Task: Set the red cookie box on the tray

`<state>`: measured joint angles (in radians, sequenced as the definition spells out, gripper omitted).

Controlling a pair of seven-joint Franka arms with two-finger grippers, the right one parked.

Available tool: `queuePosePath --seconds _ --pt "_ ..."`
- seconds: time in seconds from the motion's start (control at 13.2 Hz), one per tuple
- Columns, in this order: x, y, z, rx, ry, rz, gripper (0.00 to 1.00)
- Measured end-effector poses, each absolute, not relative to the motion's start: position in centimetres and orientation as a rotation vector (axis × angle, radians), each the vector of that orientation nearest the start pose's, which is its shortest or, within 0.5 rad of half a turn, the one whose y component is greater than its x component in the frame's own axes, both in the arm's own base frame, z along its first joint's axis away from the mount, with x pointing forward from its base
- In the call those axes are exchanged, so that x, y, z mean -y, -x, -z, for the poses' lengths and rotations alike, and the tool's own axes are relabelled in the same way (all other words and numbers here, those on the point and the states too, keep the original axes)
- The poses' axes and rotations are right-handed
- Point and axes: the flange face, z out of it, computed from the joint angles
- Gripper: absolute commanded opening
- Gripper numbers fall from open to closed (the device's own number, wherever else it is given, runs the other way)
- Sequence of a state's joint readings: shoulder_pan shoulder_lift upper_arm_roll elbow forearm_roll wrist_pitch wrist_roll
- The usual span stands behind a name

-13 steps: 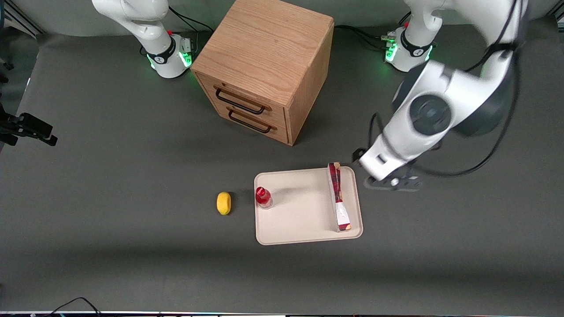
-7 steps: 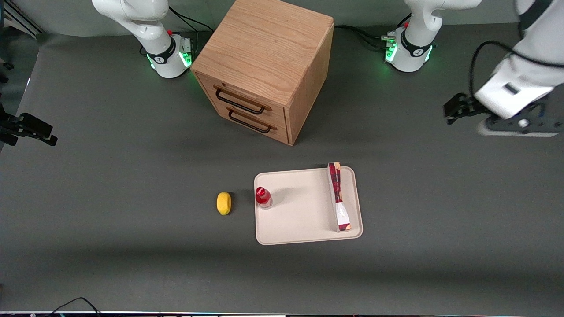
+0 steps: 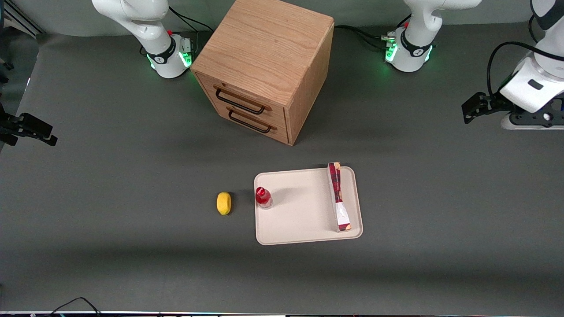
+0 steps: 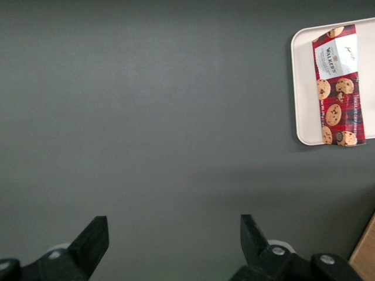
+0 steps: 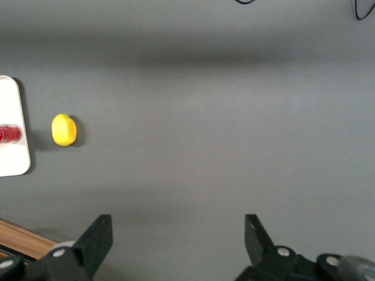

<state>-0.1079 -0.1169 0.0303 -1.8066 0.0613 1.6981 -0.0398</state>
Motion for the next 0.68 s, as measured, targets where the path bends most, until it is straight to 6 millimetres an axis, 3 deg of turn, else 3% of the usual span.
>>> queuePosePath --seconds 0.23,0.46,0.68 --pt "1.1 -54.4 -57.5 -0.099 3.082 0.045 1.00" --pt "1.5 -56.9 -55.7 -0.116 3.082 0.040 1.00" --pt "1.8 -58.8 -55.5 -0.123 3.081 0.062 1.00"
